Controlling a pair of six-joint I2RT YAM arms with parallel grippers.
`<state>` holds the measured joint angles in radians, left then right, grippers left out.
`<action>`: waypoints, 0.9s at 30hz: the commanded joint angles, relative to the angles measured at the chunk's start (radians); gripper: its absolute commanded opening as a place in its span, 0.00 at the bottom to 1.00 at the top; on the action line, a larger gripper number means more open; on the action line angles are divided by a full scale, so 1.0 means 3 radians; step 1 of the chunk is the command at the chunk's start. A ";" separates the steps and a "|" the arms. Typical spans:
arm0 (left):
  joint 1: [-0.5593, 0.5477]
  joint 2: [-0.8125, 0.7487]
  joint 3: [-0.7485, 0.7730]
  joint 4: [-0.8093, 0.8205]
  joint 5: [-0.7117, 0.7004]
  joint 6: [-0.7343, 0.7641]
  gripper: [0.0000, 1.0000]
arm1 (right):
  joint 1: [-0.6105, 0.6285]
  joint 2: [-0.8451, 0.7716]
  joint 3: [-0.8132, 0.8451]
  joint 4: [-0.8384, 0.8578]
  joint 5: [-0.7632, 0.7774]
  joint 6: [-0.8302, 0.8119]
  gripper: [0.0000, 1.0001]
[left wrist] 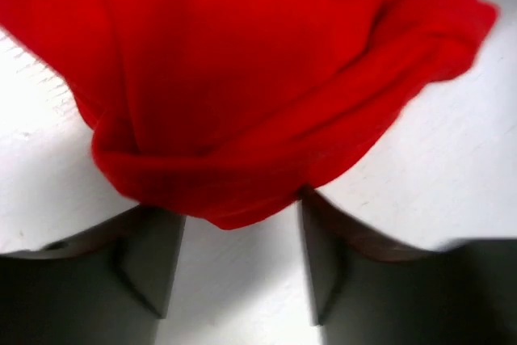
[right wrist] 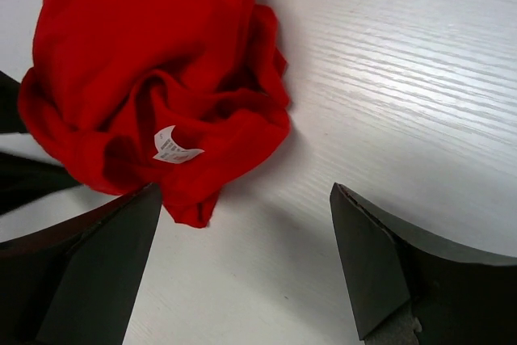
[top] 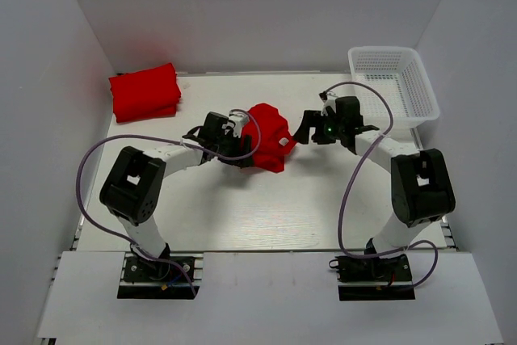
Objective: Fold and stack the t-shirts
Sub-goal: Flatten out the tshirt
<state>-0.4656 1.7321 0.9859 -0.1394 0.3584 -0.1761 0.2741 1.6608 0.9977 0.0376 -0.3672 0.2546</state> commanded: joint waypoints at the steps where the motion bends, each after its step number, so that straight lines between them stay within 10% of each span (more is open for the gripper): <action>1: 0.0038 0.0050 0.0114 0.0107 0.0043 -0.0068 0.63 | -0.0019 0.0205 0.0094 0.0278 -0.0422 0.0036 0.90; 5: 0.0038 0.0081 0.0211 0.0148 0.0124 -0.0068 0.33 | 0.0002 0.0462 0.0217 0.0406 -0.0678 0.0219 0.90; 7: 0.0038 0.0112 0.0241 0.0178 0.0125 -0.0068 0.00 | 0.0002 0.0620 0.0273 0.0458 -0.0734 0.0260 0.88; 11: 0.0038 -0.0025 0.0242 0.0209 -0.0023 -0.0068 0.00 | 0.0007 0.0799 0.0463 0.0539 -0.0928 0.0302 0.70; 14: 0.0038 -0.0230 0.0171 0.0347 -0.0212 -0.0017 0.00 | -0.0003 0.0861 0.0504 0.0835 -0.1061 0.0439 0.07; 15: 0.0038 -0.0373 0.0170 0.0347 -0.0294 0.0014 0.00 | -0.0003 0.0861 0.0514 0.0922 -0.1092 0.0470 0.00; 23: 0.0038 -0.0421 0.1124 0.0169 -0.1826 0.0616 0.00 | -0.0060 0.0881 0.1765 0.0762 -0.0587 0.0139 0.00; 27: 0.0069 -0.0089 0.2598 -0.0102 -0.2166 0.1209 0.00 | -0.0065 0.1029 0.3244 0.0341 -0.0346 -0.0168 0.00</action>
<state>-0.4541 1.6951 1.4982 -0.1627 -0.1192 0.0223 0.2672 1.9709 1.7126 0.1699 -0.5514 0.3004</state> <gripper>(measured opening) 0.036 0.014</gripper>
